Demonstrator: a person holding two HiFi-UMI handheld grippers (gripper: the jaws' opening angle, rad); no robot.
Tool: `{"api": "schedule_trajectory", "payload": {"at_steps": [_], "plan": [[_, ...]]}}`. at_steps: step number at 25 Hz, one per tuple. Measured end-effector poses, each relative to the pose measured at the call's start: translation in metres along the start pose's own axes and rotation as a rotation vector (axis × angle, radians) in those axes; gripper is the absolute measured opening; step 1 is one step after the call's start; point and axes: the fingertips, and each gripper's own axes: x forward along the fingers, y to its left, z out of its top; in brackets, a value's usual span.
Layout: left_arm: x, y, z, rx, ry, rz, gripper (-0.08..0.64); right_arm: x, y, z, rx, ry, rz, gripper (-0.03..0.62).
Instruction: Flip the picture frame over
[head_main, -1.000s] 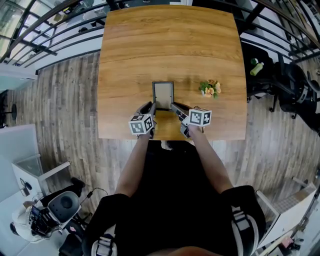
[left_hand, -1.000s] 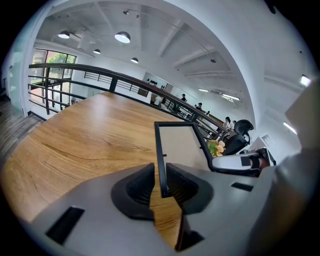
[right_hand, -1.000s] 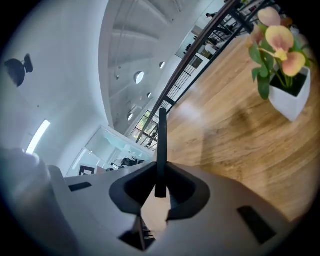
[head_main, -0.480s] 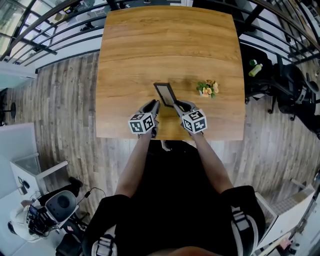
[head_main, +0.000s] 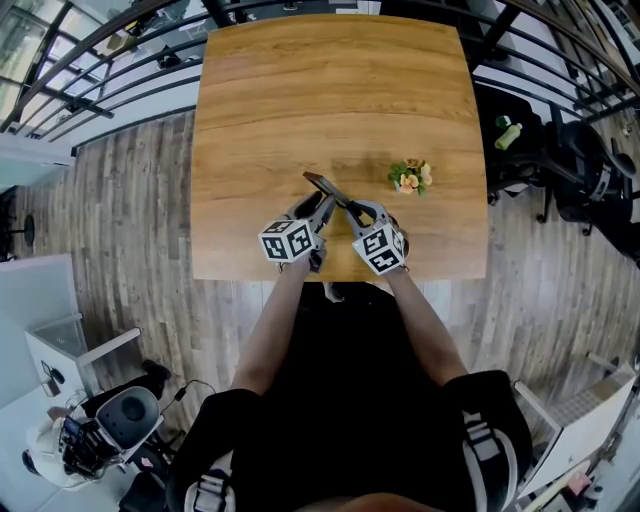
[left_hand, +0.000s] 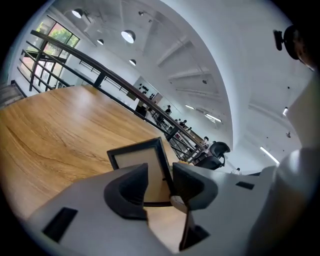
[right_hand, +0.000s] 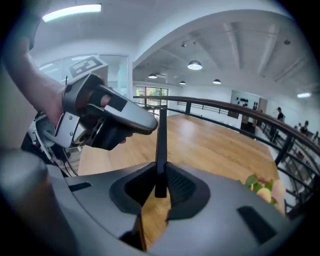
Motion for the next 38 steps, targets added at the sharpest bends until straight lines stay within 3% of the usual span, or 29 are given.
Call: {"api": "schedule_trajectory", "payload": {"at_steps": [9,15,18,30,38], "plan": [[0.008,-0.006,0.005,-0.075,0.007,-0.019,0.16,-0.004,-0.004,0.01,-0.346,0.048,-0.186,0.07],[0.008,-0.001,0.007,-0.244,-0.002,-0.042,0.16,-0.009,-0.008,0.016,-0.636,0.073,-0.324,0.071],[0.008,0.003,0.007,-0.332,-0.014,-0.046,0.158,-0.012,-0.006,0.019,-0.717,0.065,-0.362,0.071],[0.001,0.018,0.004,-0.524,-0.064,-0.03,0.111,-0.012,0.009,0.019,-0.758,0.05,-0.358,0.075],[-0.003,0.017,0.004,-0.501,-0.056,-0.065,0.096,-0.008,0.021,0.011,-0.676,0.021,-0.274,0.097]]}}
